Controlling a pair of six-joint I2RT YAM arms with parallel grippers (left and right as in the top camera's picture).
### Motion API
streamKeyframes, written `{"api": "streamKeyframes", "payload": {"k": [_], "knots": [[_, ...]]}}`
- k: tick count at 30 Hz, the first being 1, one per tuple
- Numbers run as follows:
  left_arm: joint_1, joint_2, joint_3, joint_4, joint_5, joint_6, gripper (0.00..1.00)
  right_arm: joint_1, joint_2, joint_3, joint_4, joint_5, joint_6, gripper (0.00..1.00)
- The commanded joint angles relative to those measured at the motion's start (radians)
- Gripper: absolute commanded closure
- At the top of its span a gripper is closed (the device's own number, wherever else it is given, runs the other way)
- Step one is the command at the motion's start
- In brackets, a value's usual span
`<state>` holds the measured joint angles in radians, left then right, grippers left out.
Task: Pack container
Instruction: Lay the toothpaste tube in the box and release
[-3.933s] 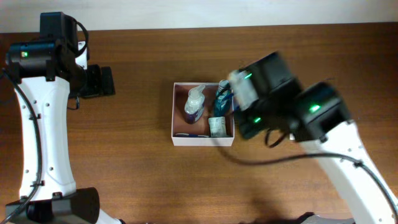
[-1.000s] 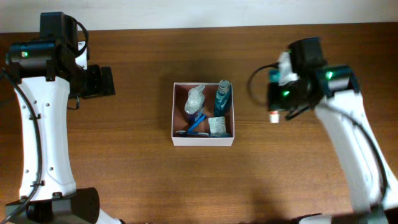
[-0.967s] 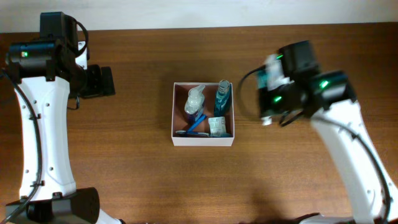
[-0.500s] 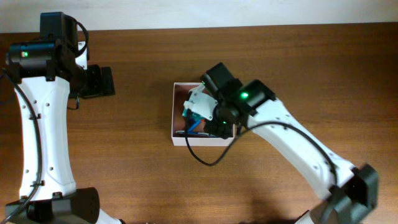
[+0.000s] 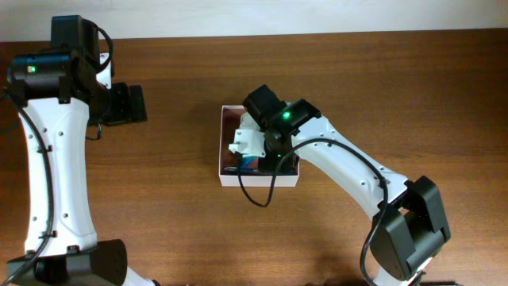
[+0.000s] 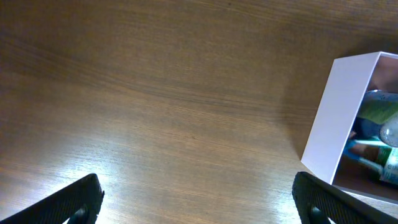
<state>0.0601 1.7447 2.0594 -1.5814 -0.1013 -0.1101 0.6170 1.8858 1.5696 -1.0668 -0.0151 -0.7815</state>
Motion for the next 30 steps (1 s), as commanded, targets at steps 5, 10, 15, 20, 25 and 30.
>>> {"api": "streamKeyframes", "payload": {"k": [5,10,15,20,25,30], "knots": [[0.0,-0.016,0.009,0.001,0.007,-0.009,0.0,-0.002,-0.095,0.205,-0.173,0.051,0.296,0.01],[0.0,-0.016,0.009,0.001,0.007,-0.009,0.0,-0.002,-0.155,0.384,-0.325,0.05,0.491,0.01],[0.0,-0.016,0.009,0.001,0.007,-0.009,0.0,-0.002,-0.213,0.51,-0.348,0.042,0.801,0.01],[0.0,-0.016,0.009,0.001,0.007,-0.009,0.0,-0.003,-0.237,0.514,-0.433,0.052,0.842,0.01],[0.0,-0.016,0.009,0.001,0.007,-0.009,0.01,-0.056,-0.261,0.517,-0.398,0.08,0.842,0.01],[0.0,-0.016,0.009,0.001,0.007,-0.009,0.01,-0.192,-0.342,0.518,-0.327,0.076,0.896,0.01]]}}
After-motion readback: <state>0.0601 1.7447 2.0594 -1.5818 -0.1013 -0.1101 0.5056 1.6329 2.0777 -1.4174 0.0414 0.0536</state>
